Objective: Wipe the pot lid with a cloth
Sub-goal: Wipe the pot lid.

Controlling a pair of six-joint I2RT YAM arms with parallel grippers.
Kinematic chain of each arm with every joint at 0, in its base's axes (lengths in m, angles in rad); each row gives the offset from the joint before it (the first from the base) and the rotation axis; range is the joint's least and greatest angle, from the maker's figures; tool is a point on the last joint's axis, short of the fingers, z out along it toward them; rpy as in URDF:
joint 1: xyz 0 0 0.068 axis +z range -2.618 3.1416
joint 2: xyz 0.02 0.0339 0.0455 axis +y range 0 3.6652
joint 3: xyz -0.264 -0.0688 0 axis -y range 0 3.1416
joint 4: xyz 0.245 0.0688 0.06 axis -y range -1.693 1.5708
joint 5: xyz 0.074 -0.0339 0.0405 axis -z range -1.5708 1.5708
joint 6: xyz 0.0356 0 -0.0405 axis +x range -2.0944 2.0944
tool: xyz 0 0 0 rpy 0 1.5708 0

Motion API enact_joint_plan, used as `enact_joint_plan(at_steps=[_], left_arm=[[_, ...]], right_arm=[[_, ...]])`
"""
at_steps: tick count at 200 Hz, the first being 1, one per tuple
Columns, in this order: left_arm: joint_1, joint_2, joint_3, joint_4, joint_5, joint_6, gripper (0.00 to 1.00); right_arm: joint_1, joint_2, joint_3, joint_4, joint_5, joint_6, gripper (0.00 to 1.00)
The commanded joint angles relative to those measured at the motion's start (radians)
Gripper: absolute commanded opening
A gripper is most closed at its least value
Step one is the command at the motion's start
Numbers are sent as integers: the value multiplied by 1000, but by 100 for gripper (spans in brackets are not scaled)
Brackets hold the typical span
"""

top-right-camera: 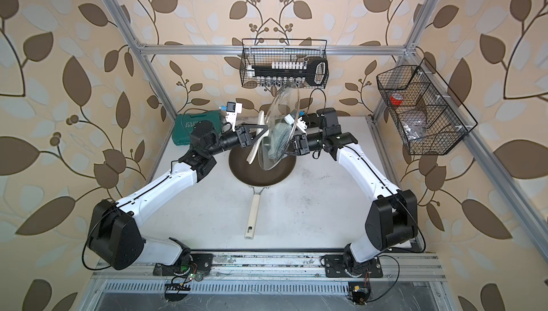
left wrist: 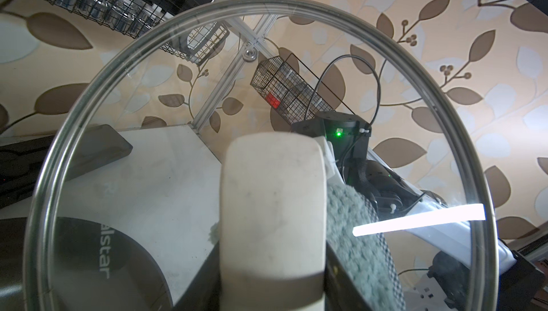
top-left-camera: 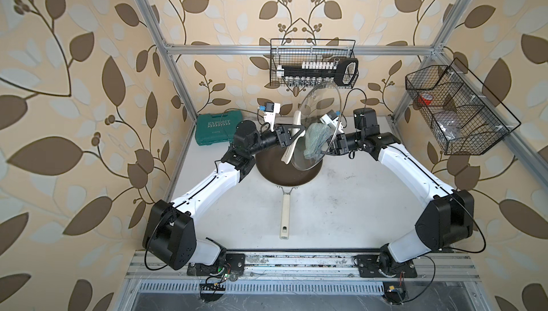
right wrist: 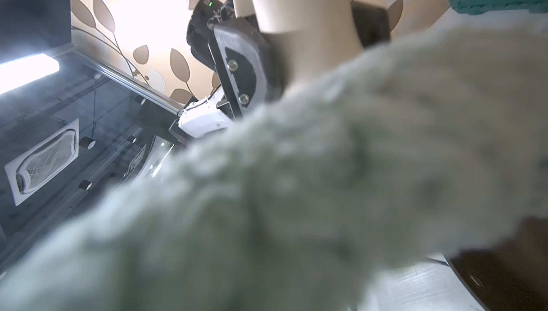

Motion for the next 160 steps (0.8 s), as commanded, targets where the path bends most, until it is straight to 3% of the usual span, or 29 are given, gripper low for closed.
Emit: enact_joint_plan(at_steps=[1, 89, 160], left_arm=[[-5, -119, 33, 240, -17, 27, 0], [-6, -112, 35, 222, -6, 16, 0], [-5, -197, 65, -71, -67, 177, 0]], right_arm=[[-13, 5, 80, 34, 21, 6, 0], [-31, 131, 359, 28, 85, 84, 0], [-120, 195, 430, -101, 177, 43, 0]])
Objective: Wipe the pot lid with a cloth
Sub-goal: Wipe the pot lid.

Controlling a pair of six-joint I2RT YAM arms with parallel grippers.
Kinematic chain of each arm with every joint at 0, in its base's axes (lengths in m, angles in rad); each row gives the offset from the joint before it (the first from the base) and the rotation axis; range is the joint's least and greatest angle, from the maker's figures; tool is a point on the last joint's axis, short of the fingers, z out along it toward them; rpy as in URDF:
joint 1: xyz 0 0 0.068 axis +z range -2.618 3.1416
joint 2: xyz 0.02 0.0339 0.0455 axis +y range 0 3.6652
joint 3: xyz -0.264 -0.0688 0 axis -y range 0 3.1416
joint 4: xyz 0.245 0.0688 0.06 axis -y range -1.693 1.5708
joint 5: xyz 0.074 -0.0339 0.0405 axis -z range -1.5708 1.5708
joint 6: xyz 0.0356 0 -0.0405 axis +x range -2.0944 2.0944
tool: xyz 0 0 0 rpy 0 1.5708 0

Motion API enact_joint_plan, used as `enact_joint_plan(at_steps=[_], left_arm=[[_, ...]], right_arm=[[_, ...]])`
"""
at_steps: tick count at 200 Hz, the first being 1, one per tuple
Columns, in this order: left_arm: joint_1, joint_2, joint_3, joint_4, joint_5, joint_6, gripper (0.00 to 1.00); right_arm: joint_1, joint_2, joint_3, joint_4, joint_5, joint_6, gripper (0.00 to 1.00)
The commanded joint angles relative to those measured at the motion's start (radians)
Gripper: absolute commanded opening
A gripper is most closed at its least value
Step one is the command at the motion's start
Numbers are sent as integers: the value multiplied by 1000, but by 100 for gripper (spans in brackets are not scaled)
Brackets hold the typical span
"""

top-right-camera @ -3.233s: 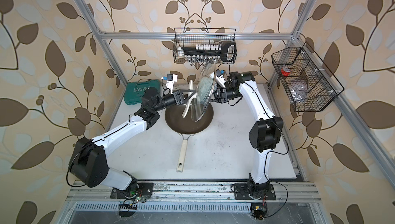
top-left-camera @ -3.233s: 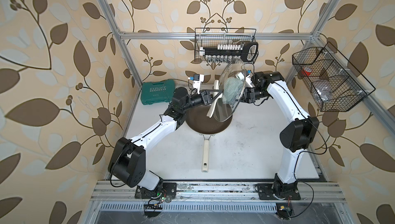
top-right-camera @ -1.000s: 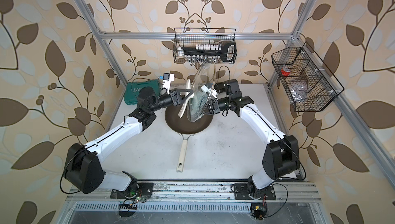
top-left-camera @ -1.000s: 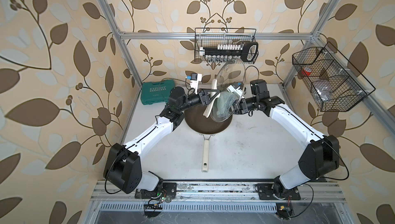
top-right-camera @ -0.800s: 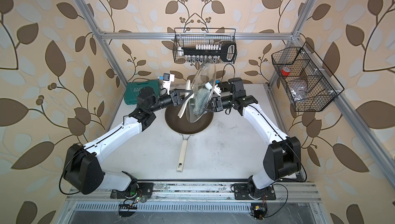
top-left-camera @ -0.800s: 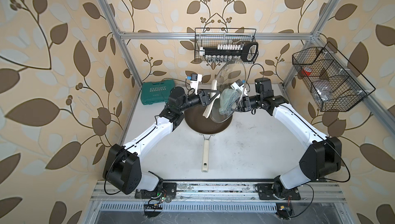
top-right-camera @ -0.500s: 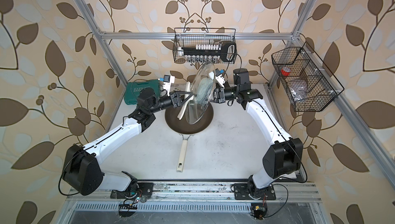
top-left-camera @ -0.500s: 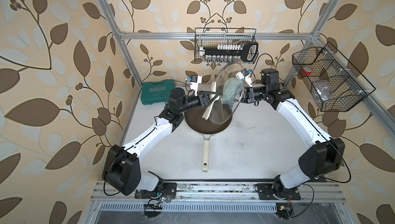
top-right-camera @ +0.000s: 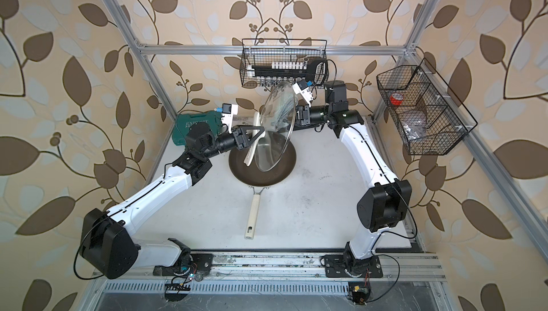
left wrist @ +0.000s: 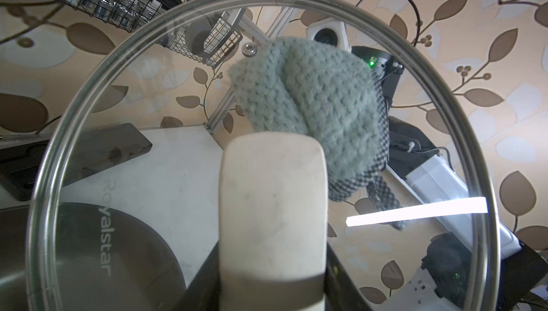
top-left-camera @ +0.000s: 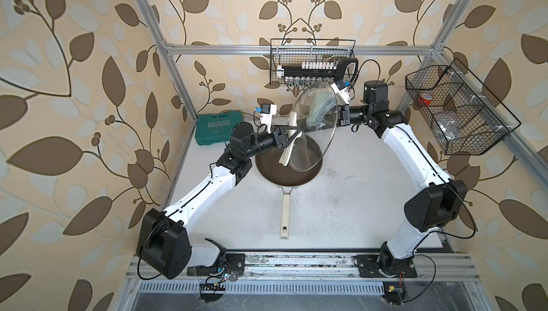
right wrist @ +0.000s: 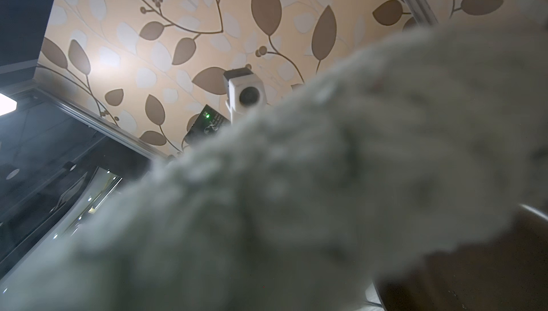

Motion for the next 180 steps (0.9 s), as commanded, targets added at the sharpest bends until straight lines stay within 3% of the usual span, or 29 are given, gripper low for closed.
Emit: enact_joint_plan(at_steps=[1, 63, 180], left_arm=[[-7, -116, 85, 55, -17, 112, 0], [-7, -157, 130, -232, -133, 263, 0], [-9, -64, 229, -588, -195, 507, 0]], right_arm=[[-42, 24, 22, -52, 42, -36, 0], [-151, 33, 47, -179, 78, -127, 0], [-171, 135, 436, -933, 367, -608, 0]])
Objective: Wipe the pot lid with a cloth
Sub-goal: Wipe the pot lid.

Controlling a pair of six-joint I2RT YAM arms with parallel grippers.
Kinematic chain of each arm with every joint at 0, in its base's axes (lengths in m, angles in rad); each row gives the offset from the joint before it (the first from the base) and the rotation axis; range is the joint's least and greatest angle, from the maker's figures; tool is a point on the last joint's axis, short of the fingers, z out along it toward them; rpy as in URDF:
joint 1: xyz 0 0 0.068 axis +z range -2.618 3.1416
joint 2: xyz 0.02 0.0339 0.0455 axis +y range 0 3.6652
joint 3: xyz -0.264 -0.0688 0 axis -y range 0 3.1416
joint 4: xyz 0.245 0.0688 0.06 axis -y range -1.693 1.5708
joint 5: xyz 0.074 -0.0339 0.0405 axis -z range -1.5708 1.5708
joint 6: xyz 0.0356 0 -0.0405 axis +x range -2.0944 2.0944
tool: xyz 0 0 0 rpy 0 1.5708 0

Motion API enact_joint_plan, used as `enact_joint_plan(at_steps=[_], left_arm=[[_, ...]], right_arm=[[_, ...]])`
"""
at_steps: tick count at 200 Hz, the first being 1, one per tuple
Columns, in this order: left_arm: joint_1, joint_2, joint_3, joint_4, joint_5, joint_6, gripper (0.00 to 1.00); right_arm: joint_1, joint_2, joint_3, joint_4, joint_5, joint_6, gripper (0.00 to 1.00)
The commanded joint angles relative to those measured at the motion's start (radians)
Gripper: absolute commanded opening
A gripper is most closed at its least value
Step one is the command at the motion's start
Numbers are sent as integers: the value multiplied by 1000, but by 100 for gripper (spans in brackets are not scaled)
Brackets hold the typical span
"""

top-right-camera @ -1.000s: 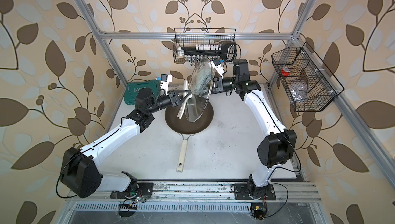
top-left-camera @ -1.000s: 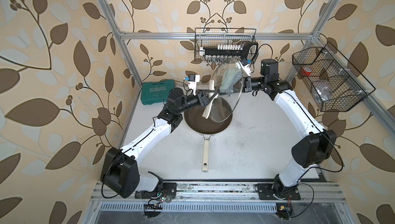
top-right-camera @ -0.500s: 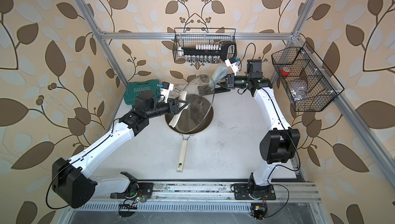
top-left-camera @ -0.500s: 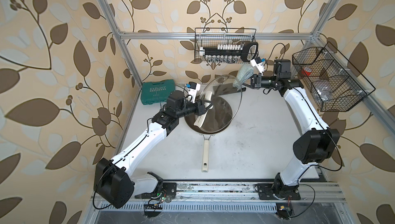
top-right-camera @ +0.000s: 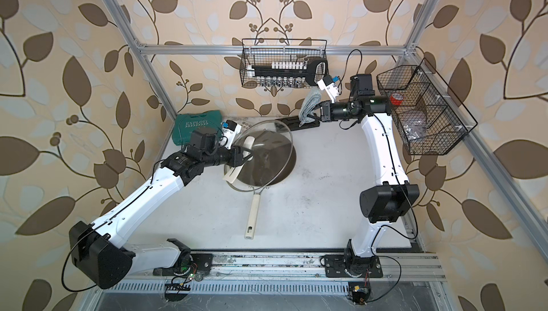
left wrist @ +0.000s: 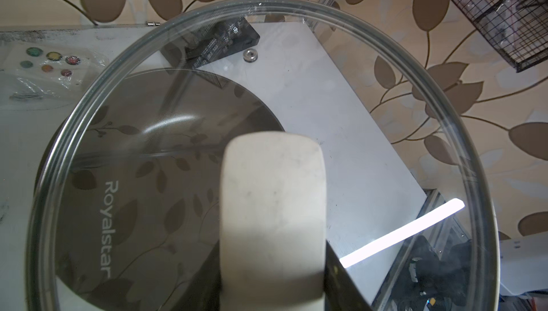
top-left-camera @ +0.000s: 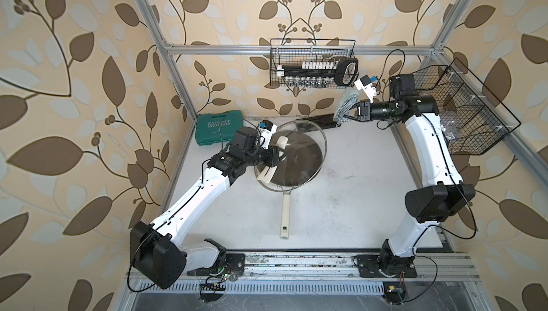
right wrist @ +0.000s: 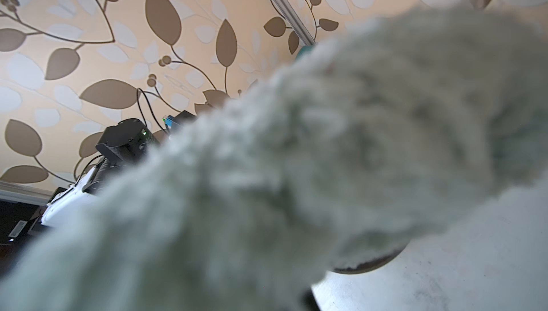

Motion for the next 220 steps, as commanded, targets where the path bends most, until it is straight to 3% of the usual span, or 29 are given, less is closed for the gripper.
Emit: enact_joint_plan(at_steps=[1, 41, 97, 174, 220], left_arm=[[-8, -17, 131, 162, 39, 99, 0], [-43, 57, 181, 95, 35, 219, 0], [-183, 167, 264, -40, -88, 519, 0], [-225, 166, 245, -26, -84, 622, 0], [-255, 218, 289, -93, -50, 700, 0]], right_arm=[[1, 49, 77, -218, 95, -138, 0], [54, 81, 156, -359, 239, -247, 0], [169, 122, 134, -481, 433, -351, 0], [202, 112, 0, -528, 597, -431, 0], [279, 79, -70, -491, 692, -431, 0]])
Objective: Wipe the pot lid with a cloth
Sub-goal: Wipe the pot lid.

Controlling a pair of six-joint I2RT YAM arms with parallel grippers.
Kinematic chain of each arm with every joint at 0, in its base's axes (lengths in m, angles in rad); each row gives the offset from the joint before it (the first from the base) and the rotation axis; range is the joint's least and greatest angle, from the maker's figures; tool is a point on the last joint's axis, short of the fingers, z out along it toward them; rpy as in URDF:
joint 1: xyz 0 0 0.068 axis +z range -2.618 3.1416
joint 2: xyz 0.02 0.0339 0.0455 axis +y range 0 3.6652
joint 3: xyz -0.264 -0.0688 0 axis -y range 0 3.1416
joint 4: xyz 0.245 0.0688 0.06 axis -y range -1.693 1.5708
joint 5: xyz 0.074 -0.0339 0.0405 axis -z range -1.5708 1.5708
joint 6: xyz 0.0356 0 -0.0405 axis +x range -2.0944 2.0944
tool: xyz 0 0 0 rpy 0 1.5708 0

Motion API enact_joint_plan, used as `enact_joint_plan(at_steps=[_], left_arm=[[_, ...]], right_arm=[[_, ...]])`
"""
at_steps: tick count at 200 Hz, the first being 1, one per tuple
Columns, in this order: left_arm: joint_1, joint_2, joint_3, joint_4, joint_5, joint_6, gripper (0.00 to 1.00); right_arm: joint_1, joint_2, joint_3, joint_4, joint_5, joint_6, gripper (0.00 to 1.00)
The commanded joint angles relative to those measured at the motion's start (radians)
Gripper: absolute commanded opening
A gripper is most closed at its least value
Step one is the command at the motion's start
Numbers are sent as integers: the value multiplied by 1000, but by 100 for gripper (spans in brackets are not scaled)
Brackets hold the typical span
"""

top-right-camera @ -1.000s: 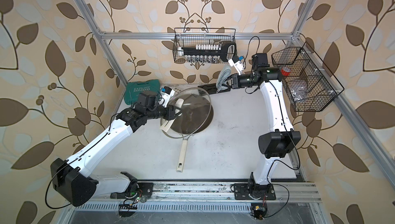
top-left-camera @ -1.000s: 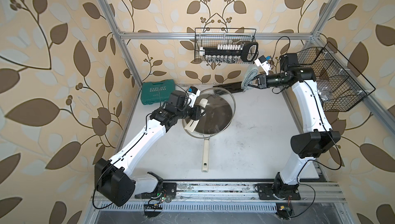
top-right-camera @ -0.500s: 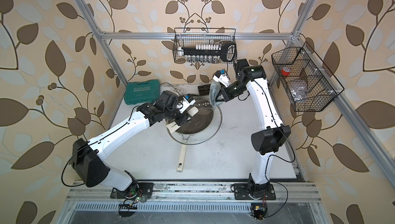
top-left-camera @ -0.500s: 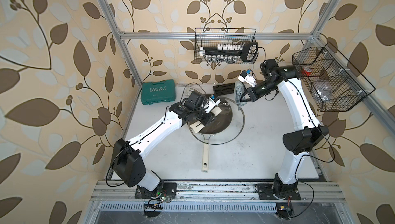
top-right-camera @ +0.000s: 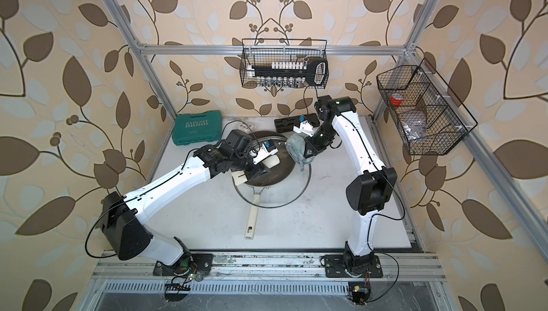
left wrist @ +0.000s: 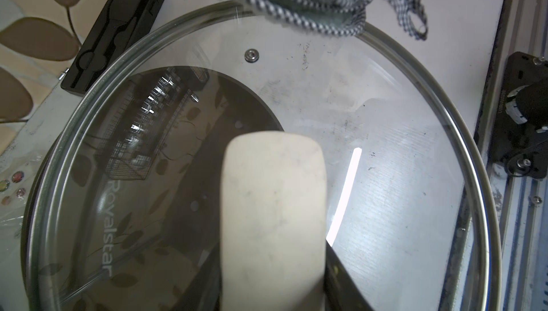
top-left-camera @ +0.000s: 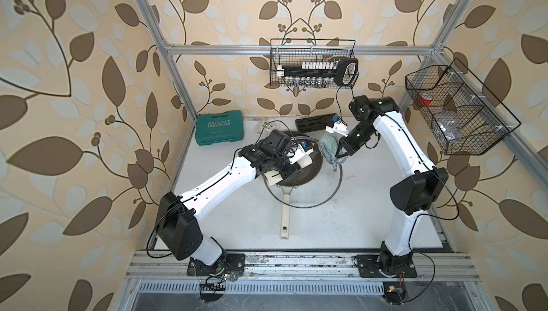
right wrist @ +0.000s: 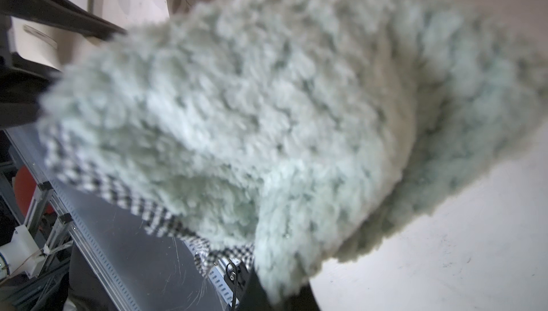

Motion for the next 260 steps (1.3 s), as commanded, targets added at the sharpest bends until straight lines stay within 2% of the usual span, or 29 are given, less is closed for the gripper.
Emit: enact_joint_plan(at_steps=[1, 17, 51, 64, 110, 149, 183, 260], left_arm=[[-27, -16, 112, 117, 63, 86, 0], [-39, -4, 130, 79, 90, 124, 0], [-62, -34, 94, 57, 187, 287, 0], [-62, -43, 87, 74, 198, 297, 0], [-62, 9, 191, -45, 240, 405, 0], [-62, 36, 237, -73, 282, 444, 0], [-64, 64, 272, -106, 303, 465, 0], [-76, 54, 242, -89, 308, 480, 0]], right_arm=[[40, -35, -23, -3, 73, -20, 0], [49, -27, -9, -9, 83, -20, 0], [56, -21, -5, -14, 134, -36, 0], [57, -24, -13, -13, 145, -45, 0], [70, -28, -46, -14, 195, -82, 0], [88, -36, -72, 2, 235, -92, 0], [107, -39, -59, 28, 221, -80, 0], [211, 3, 23, 59, 178, -29, 0]])
